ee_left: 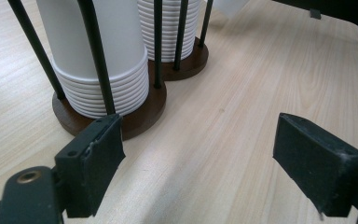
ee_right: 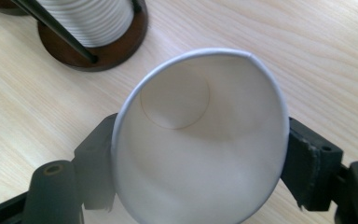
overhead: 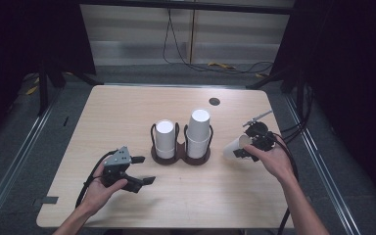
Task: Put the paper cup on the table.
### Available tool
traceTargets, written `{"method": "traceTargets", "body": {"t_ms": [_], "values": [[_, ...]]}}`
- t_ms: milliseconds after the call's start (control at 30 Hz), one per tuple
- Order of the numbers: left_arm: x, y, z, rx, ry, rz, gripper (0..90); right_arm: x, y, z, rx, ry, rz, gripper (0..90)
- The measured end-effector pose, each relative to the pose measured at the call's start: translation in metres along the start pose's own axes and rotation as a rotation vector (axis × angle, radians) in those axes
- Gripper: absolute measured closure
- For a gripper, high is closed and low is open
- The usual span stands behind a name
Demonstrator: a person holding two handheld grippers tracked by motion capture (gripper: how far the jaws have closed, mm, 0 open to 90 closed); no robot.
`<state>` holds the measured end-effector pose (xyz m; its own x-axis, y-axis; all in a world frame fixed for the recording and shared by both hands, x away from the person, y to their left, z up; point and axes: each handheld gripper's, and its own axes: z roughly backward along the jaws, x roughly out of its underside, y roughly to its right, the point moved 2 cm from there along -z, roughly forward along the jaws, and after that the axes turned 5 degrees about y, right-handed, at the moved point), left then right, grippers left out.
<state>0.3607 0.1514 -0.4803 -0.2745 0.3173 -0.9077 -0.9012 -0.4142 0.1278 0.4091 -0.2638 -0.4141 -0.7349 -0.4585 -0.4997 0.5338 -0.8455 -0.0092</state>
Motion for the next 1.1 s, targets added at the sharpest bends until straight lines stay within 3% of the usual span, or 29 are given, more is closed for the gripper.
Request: {"method": "traceTargets", "body": {"t_ms": [467,733,933,1033,1100], "values": [[0.001,0.001,-0.001,0.006,-0.008,-0.01,16.0,-0.021,0.007,-0.01,0.079,-0.165,0.063,24.2],[0.001,0.0,-0.001,0.006,-0.006,-0.008,16.0,-0.026,0.005,-0.024,0.078,-0.262,0.092,23.4],[0.002,0.001,-0.002,0.008,-0.01,-0.015,16.0,-0.035,0.003,-0.031,0.086,-0.28,0.089,21.3],[0.002,0.001,-0.001,0.008,-0.01,-0.015,16.0,-0.037,0.002,-0.036,0.098,-0.263,0.071,19.5],[0.002,0.0,-0.001,0.006,-0.011,-0.018,16.0,-0.039,0.003,-0.037,0.078,-0.239,0.068,18.8]]}}
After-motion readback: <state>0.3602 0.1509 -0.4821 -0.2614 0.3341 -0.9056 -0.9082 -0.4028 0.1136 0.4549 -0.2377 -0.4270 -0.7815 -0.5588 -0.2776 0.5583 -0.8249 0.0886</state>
